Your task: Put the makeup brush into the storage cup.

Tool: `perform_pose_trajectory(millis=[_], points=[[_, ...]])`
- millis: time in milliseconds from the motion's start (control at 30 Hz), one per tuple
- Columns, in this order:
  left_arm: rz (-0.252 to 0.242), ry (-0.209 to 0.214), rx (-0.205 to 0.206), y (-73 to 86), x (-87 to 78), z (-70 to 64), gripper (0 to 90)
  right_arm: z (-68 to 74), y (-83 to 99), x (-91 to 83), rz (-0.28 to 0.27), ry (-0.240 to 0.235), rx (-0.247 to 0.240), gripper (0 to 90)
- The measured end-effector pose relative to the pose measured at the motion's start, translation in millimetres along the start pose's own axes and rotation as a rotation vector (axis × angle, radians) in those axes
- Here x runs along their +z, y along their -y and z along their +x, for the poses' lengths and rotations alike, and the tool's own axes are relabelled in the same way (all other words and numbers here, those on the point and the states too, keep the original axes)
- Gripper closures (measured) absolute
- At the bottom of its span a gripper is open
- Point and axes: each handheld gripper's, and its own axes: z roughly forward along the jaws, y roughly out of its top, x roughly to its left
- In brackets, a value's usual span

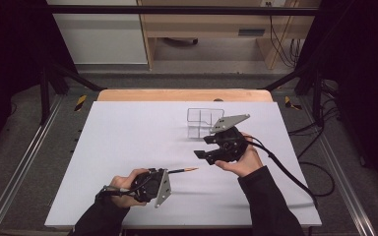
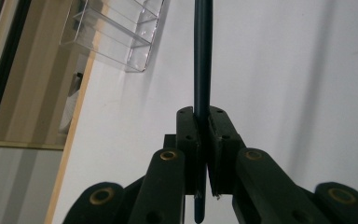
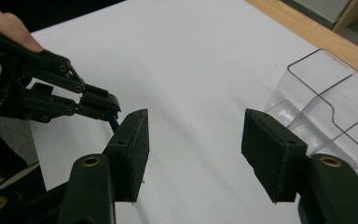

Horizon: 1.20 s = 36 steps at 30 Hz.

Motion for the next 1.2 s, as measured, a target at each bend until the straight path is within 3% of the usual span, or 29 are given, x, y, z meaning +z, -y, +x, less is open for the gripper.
perform_pose_trajectory(millis=[233,433,567,767,1200], points=[[-0.030,-0.011,-0.129,7.7,0.5,0.7,83.6,-2.3,13.1,-6.2,-0.063,0.046,0.028,31.7],[-0.038,-0.023,-0.226,11.4,1.5,0.6,83.6,-2.4,24.5,-4.8,-0.087,0.076,0.041,23.7],[-0.051,-0.029,-0.284,13.0,1.3,0.4,83.6,-2.5,32.5,-1.9,-0.092,0.080,0.060,22.2],[-0.079,-0.031,-0.401,17.0,0.0,4.4,83.6,-0.9,41.1,2.4,-0.115,0.085,0.078,20.8],[-0.150,-0.035,-0.604,21.7,-1.7,7.3,83.6,7.1,46.4,19.7,-0.151,0.069,0.125,16.2]])
